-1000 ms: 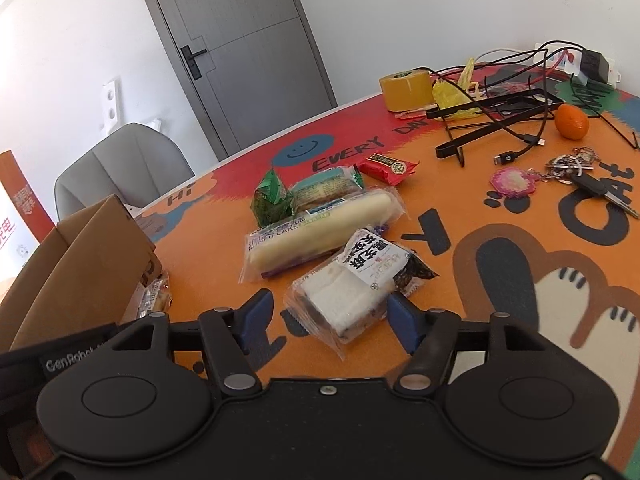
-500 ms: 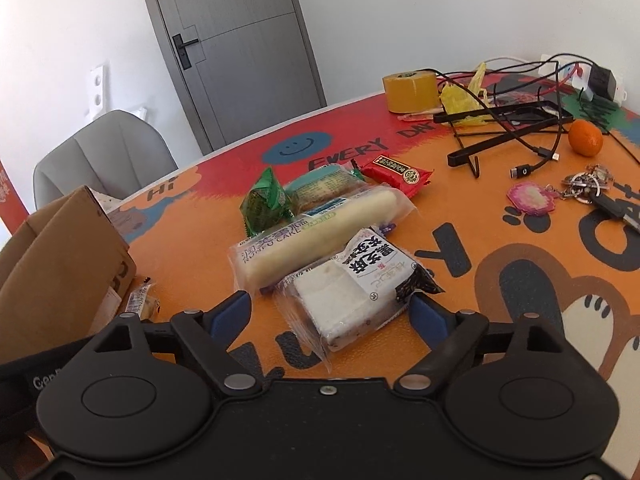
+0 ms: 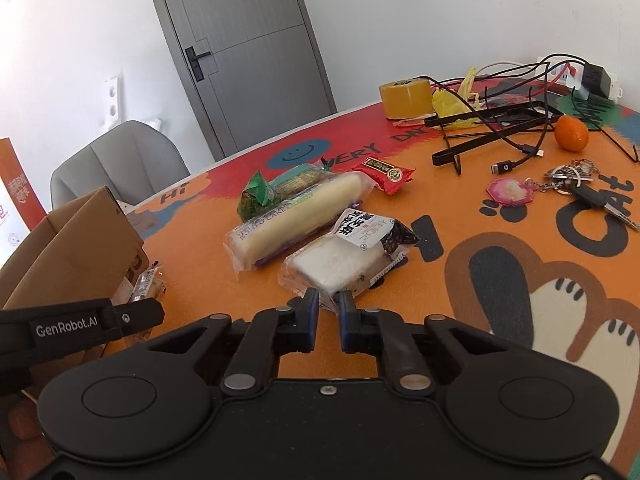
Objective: Organize snacks
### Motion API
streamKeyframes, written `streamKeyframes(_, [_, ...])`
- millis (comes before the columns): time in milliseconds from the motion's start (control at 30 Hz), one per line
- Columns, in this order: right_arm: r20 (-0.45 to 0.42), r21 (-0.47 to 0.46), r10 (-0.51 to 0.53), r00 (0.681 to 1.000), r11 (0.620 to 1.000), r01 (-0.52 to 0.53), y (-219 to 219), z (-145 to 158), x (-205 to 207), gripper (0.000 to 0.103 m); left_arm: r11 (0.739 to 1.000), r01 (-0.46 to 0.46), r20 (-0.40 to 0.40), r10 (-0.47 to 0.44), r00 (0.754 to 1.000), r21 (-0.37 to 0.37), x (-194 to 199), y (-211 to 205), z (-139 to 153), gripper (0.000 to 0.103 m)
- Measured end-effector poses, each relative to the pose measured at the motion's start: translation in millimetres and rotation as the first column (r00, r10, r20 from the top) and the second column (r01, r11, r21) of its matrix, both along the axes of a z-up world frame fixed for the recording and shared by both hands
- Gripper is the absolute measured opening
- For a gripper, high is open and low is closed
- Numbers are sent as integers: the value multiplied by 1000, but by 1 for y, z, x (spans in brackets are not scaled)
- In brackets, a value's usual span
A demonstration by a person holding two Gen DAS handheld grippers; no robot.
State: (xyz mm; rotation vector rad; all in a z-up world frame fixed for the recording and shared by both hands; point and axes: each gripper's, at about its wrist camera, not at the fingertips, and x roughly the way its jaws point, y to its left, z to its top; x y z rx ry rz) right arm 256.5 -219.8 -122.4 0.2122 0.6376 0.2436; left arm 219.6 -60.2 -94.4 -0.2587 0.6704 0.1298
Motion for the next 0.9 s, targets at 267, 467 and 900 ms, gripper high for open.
streamKeyframes(267, [20, 49, -22, 1000, 999, 21, -24, 4, -17, 8, 1000, 0, 18, 0, 1000, 7, -9, -4, 7, 18])
streamKeyframes(467, [47, 59, -39, 998, 998, 36, -34, 10, -26, 7, 1000, 15, 32, -15, 999, 3, -14, -6, 12, 18])
streamKeyframes(900, [8, -27, -132, 991, 991, 132, -68, 11, -46, 28, 999, 39, 19, -39, 999, -12, -14, -13, 7, 18])
